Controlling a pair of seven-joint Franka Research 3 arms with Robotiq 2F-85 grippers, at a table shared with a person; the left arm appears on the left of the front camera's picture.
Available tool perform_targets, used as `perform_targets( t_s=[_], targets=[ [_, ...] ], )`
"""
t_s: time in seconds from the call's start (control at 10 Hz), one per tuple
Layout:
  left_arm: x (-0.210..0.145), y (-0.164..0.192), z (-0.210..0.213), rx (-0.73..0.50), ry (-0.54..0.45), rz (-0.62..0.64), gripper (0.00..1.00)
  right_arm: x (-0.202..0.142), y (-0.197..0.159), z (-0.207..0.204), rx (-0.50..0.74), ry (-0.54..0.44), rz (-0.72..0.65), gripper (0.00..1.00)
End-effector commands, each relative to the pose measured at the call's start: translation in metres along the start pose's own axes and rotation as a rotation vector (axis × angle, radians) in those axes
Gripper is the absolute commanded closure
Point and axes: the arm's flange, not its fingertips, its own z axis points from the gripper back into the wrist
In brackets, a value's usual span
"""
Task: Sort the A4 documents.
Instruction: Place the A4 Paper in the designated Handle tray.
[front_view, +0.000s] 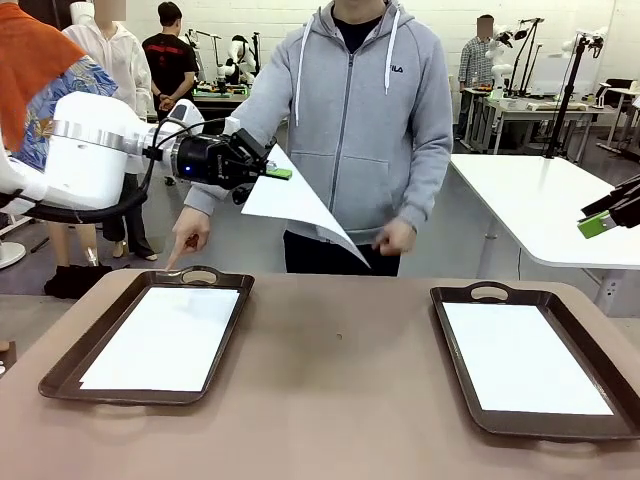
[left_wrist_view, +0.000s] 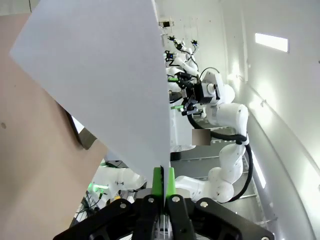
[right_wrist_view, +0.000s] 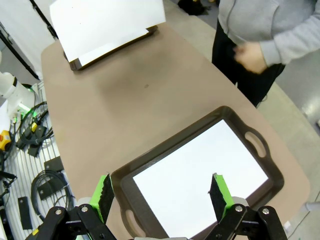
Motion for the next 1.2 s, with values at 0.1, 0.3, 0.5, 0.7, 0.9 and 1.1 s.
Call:
perform_targets(
  t_s=[0.1,0.3,0.5,0.7,0.9,1.1],
  targets=[
    [-0.030,0.015,0.030,0.042,0.038,-0.019,0.99,0.000,0.000,0.000,0.004,-0.004,-0.002,0.00],
    [-0.045,0.033,0.058,0.121,0.081,0.027,0.99,0.000,0.000,0.000,0.004,-0.004,-0.002,0.00],
    [-0.056,0.041,0.079,0.203,0.138,0.025,0.99,0.000,0.000,0.000,0.004,-0.004,-0.002,0.00],
    [-0.063,0.054,0.095,0.283,0.166,-0.004,0.99,0.000,0.000,0.000,0.004,-0.004,-0.002,0.00],
    [-0.064,0.078,0.113,0.359,0.147,0.020,0.99,0.000,0.000,0.000,0.004,-0.004,-0.002,0.00],
    [-0.058,0.091,0.121,0.447,0.170,0.026,0.99,0.000,0.000,0.000,0.004,-0.004,-0.002,0.00]
  ],
)
